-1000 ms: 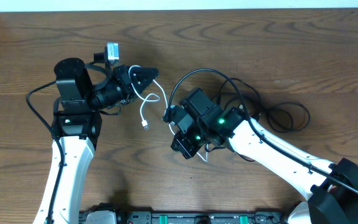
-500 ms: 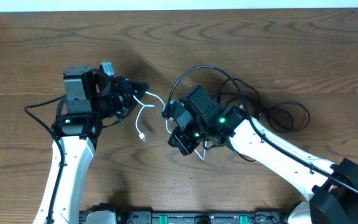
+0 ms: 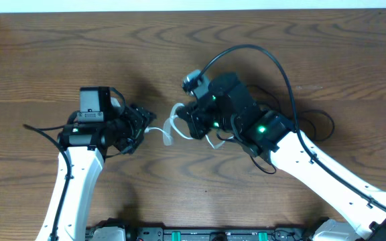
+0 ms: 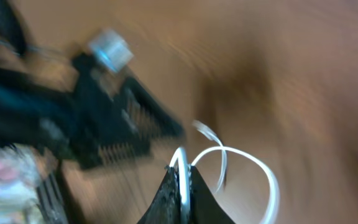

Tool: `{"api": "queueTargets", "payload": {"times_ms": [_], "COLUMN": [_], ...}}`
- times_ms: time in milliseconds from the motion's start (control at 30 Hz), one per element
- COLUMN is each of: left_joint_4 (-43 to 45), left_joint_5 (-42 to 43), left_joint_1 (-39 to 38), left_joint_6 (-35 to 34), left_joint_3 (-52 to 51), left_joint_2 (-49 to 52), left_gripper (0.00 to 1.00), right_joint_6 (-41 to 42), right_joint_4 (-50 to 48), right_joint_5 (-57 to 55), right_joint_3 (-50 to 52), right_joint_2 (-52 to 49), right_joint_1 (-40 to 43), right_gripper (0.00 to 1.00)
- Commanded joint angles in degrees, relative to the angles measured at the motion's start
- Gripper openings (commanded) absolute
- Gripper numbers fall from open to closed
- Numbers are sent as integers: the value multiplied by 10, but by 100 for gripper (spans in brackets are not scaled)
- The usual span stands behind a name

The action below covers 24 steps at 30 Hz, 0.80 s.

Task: Untangle cables

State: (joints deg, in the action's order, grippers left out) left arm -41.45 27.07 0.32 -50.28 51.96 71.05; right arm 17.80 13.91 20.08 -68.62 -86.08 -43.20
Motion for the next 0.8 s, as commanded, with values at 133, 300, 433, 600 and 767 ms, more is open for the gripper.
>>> {"api": "queueTargets", "payload": {"times_ms": [133, 300, 433, 600, 767], "left_joint_4": [-26, -27, -27, -27, -27], "left_joint_5": [-68, -68, -68, -68, -68], "left_joint_1": [-9, -9, -9, -9, -9], "left_joint_6": [18, 18, 18, 18, 18], "left_joint_3": [-3, -3, -3, -3, -3], "left_joint_2": [-3, -3, -3, -3, -3], "left_gripper": [72, 75, 75, 80, 80], "right_joint_6": [30, 29, 30, 31, 8], "right_joint_4": [-172, -269, -297, -209, -76], "right_joint_5": [28, 36, 34, 26, -30], "right_joint_3": [-12, -42, -46, -45, -45], "right_joint_2": [11, 11, 10, 3, -23], "right_joint_1": [4, 9, 9, 9, 9], "right_gripper": [1, 1, 1, 1, 1]}}
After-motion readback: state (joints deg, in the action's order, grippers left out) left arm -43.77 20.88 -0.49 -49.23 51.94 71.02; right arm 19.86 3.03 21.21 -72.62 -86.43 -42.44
